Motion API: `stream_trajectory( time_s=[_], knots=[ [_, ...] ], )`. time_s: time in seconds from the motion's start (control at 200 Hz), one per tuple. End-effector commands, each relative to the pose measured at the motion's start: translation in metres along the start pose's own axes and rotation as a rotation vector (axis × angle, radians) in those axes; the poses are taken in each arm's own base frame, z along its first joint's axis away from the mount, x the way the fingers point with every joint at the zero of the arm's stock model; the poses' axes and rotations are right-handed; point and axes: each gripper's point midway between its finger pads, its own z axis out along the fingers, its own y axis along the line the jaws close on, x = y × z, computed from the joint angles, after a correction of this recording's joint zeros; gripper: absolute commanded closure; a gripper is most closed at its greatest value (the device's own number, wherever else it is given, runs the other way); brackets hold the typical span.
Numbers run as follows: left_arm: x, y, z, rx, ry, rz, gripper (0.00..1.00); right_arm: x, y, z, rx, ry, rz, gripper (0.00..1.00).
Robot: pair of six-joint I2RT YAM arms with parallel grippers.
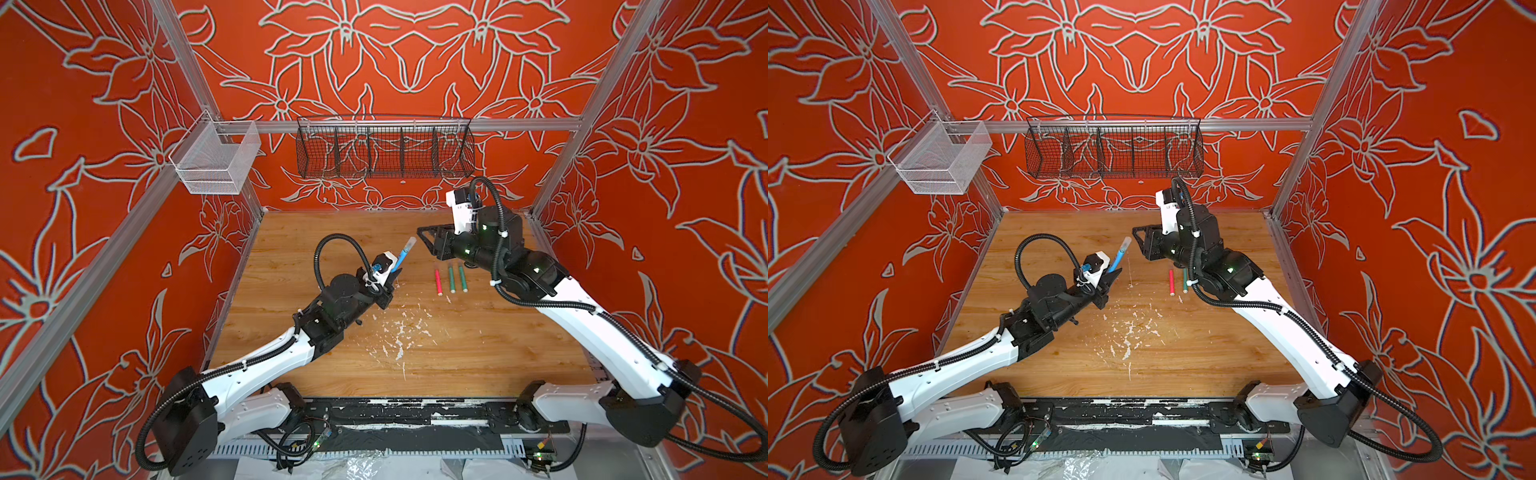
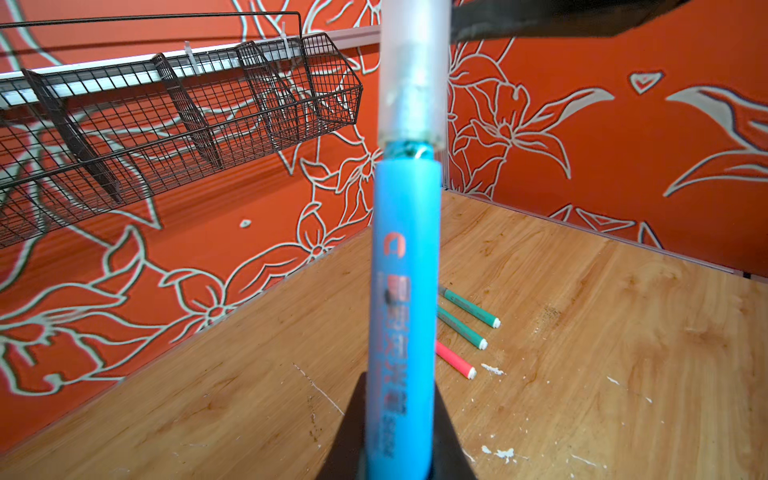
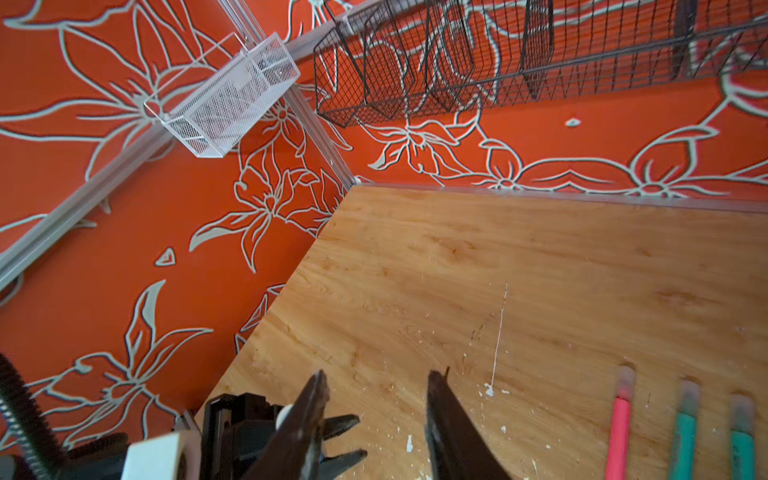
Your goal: Insert the pens into the pen caps
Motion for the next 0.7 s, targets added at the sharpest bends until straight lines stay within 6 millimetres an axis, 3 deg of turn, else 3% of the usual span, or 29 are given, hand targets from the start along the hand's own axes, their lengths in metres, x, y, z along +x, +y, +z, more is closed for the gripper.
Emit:
stream_trajectory(
  time_s=[0.0,0.696],
  knots=[
    [-0.006,0.000,-0.001,-0.006,-0.031,0.022,1.00,0.007,0.009,-0.002,-0.047,0.039,0.011,0.59],
    [-0.011,-0.001,-0.003,-0.005,-0.044,0.004,1.00,0.029,0.012,0.013,-0.092,0.111,0.051,0.63]
  ],
)
